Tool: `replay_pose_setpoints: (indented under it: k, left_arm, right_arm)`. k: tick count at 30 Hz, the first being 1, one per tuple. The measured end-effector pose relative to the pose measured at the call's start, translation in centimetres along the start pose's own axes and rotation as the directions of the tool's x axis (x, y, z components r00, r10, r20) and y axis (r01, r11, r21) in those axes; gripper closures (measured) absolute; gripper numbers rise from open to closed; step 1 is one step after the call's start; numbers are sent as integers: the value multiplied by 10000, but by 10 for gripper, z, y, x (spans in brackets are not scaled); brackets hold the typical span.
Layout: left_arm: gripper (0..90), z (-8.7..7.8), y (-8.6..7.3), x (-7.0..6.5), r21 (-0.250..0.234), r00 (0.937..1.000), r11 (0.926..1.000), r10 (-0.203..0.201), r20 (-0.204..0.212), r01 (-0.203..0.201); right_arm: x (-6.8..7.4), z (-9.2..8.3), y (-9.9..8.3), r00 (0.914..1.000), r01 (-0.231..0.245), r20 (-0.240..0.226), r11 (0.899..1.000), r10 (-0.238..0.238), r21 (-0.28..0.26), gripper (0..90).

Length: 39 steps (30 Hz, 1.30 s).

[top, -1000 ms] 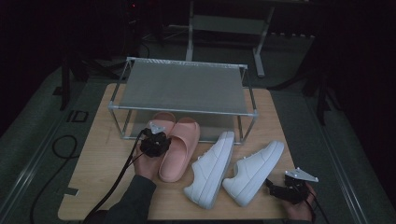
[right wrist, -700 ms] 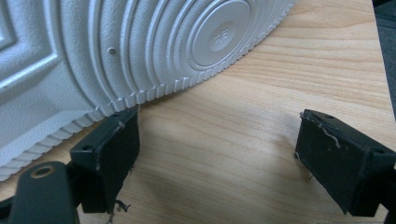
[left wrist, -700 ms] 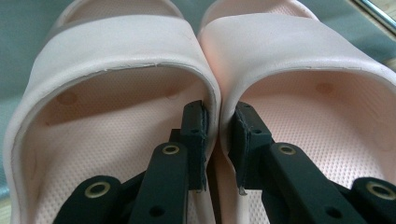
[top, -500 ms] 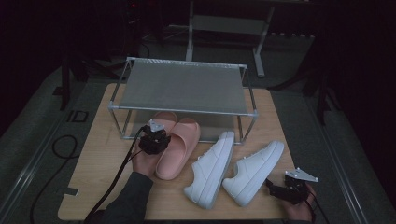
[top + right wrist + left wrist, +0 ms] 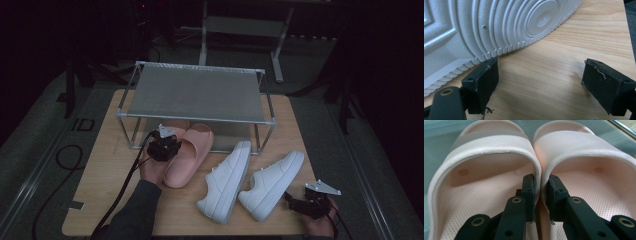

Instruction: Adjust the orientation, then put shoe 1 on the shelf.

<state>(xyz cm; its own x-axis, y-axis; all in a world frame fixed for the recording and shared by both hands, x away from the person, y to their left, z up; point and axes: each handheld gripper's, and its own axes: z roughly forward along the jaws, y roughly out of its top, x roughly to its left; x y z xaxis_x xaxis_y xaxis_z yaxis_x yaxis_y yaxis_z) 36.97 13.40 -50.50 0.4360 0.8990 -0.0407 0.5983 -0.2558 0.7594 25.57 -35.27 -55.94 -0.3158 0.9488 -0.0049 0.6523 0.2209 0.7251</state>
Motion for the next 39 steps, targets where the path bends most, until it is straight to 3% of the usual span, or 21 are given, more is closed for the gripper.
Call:
replay_pose_setpoints:
  k: [26, 33, 34, 36, 39]
  left_arm:
    - [775, 18, 9, 7, -539, 9994, 9982, 249, -223, -261]
    - [775, 26, 11, 11, -812, 9994, 9967, 41, -349, -69]
    - [775, 27, 10, 10, -886, 9984, 9960, -153, -541, 105]
    - [774, 29, 11, 11, -908, 9982, 9958, -156, -581, 103]
    - [771, 31, 10, 11, -828, 9984, 9965, 97, -558, -143]
  right_arm:
    - [0, 0, 0, 10000, 2, -11, 10000, -2, -4, 134]
    - [0, 0, 0, 10000, 2, -10, 10000, -3, -5, 134]
    - [0, 0, 0, 10000, 2, -11, 10000, -2, -4, 134]
    - [0, 0, 0, 10000, 3, -12, 10000, -3, -5, 134]
    - [0, 0, 0, 10000, 8, -13, 10000, -8, -3, 134]
